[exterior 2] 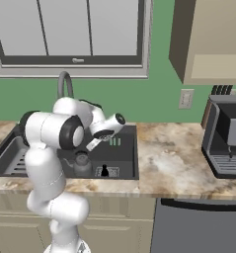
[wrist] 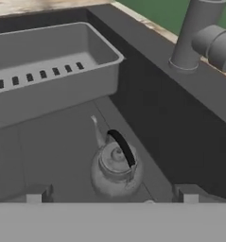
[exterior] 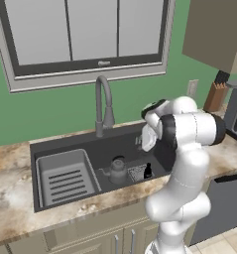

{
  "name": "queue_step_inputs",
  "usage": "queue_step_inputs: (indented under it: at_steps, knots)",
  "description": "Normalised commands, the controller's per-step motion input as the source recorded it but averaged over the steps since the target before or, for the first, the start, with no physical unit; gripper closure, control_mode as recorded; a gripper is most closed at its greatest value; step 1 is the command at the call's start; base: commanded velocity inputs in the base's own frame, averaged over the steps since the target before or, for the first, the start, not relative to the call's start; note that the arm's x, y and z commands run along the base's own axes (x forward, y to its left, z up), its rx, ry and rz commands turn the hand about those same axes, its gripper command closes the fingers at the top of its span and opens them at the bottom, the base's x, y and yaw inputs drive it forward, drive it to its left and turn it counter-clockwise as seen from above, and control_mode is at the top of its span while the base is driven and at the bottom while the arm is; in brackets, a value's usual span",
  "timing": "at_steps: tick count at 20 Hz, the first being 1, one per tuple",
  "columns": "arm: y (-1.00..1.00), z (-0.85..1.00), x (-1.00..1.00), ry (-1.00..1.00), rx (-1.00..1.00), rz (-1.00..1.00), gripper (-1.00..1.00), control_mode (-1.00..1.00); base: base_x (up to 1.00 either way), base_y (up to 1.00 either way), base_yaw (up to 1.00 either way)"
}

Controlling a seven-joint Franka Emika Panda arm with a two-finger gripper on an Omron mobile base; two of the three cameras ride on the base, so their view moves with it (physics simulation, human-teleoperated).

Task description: Open the cabinet, pick the kettle from the cabinet, and place it in the sink.

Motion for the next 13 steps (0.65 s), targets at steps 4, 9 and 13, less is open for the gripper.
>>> queue_step_inputs:
  at_steps: [4,9,13]
  knots:
    - [-0.06,0.39,-0.23,0.00,-0.16,-0.16,-1.00,-1.00,0.00,0.00,0.00]
    - [-0.04,0.38,-0.28,-0.01,-0.16,-0.16,-1.00,-1.00,0.00,0.00,0.00]
    - [-0.01,0.38,-0.30,-0.05,-0.19,-0.16,-1.00,-1.00,0.00,0.00,0.00]
